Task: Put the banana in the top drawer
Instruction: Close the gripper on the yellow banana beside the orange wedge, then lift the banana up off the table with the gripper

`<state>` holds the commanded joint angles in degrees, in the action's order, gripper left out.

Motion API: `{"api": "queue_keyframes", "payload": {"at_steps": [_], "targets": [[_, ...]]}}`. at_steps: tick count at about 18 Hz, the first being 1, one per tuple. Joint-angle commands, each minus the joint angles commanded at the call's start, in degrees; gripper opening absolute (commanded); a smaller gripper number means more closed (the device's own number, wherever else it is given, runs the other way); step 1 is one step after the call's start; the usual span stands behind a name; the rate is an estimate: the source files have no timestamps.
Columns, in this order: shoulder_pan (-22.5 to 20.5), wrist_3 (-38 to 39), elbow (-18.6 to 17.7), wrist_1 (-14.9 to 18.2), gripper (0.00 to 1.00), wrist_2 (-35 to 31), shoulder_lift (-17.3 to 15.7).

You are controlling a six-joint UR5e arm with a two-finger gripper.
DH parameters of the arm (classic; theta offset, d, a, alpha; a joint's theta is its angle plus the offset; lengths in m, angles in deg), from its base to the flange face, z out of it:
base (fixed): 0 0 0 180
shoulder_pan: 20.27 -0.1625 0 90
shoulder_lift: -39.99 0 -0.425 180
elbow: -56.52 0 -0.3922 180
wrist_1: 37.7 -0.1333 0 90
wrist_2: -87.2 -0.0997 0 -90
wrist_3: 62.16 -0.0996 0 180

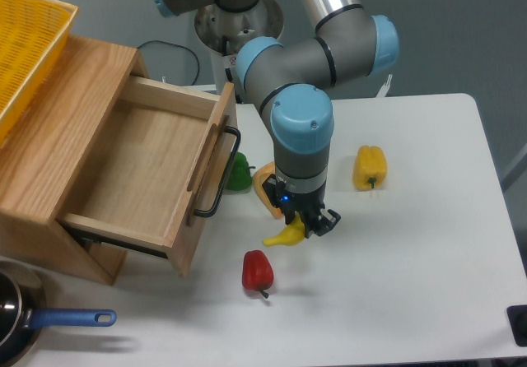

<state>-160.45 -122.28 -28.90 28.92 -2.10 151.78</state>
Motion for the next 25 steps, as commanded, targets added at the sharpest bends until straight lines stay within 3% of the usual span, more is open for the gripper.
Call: {"api": "queue_keyframes", "payload": {"at_steps": [18,25], "targets": [[-1.05,0.17,2.10,0.26,0.33,0.44,-0.35],[-3.51,1.85,4.30,9.22,0.34,0.88,-3.16]]}}
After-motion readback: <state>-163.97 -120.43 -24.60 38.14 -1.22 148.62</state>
